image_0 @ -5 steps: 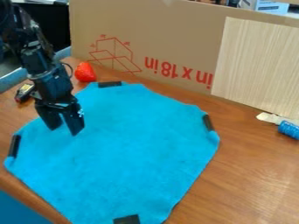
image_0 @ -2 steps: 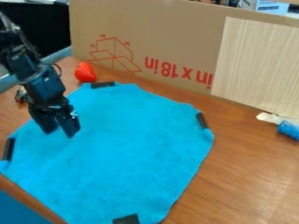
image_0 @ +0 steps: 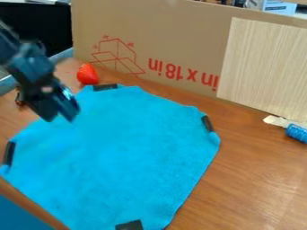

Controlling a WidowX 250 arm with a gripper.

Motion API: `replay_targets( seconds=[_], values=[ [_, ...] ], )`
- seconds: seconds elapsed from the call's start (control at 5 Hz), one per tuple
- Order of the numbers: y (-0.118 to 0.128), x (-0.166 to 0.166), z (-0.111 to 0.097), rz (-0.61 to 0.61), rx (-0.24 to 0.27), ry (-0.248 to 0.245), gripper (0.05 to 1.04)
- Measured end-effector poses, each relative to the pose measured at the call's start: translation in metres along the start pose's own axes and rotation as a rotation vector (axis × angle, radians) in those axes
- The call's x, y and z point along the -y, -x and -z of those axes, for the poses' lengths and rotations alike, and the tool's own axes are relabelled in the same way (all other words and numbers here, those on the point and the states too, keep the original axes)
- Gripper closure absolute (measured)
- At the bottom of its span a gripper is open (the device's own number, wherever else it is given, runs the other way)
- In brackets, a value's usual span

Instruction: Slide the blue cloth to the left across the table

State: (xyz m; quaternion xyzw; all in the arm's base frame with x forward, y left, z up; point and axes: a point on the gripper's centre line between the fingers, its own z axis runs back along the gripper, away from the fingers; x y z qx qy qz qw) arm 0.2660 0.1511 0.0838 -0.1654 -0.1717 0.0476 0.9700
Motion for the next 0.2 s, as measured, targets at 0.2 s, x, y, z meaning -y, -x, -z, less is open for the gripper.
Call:
replay_targets(
  seconds=[0.2],
  values=[
    [0.0008, -0.0179, -0.0495, 0.002, -0.002, -0.064, 0.084]
  ],
)
